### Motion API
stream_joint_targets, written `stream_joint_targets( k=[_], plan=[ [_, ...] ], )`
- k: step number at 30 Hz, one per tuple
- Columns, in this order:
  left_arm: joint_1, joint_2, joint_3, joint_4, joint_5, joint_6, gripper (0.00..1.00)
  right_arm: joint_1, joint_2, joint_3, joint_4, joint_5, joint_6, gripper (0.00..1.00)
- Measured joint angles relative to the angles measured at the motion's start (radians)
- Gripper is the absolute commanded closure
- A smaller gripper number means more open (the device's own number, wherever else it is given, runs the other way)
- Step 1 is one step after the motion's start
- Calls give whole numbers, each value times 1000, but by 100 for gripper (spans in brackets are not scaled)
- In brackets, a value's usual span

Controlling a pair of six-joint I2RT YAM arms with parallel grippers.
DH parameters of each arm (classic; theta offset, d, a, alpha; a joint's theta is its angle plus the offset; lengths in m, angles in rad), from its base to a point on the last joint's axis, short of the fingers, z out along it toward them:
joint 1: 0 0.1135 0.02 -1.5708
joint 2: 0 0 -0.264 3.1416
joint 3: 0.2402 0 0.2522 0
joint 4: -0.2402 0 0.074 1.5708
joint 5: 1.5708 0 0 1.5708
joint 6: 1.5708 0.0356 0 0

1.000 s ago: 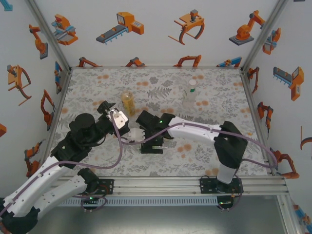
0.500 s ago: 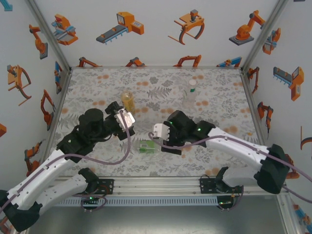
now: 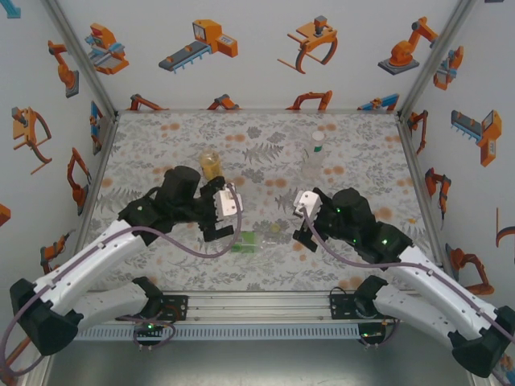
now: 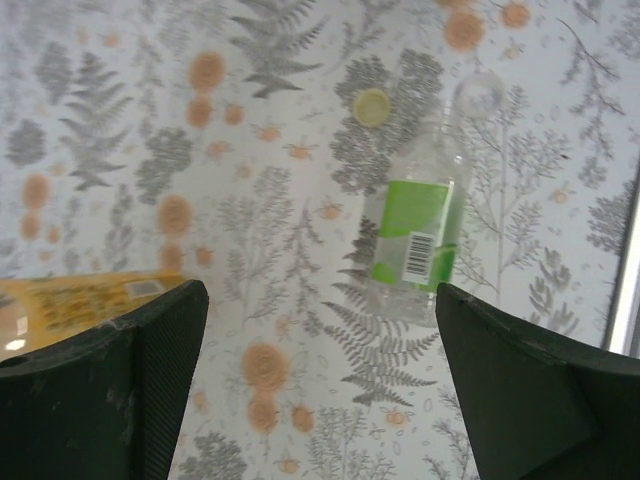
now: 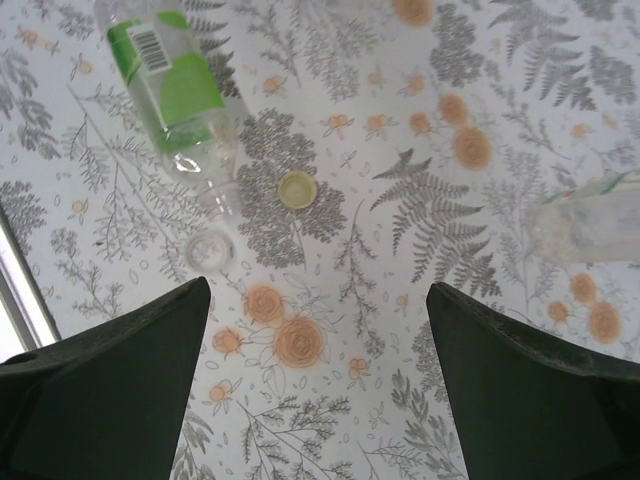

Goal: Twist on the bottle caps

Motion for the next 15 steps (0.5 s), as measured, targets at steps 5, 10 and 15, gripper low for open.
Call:
stream_joint_targets(
  k=[5,10,15],
  plan=[
    [0,105,0,-16,64,14,15,-3,-50,-16,18,61,13,18],
    [-9,204,0,-19,92,22,15,-3,-75,-22,19,94,13,18],
    [-45,271,-3,-7,105,25,15,-3,-88,-22,26,100,13,17]
  ],
)
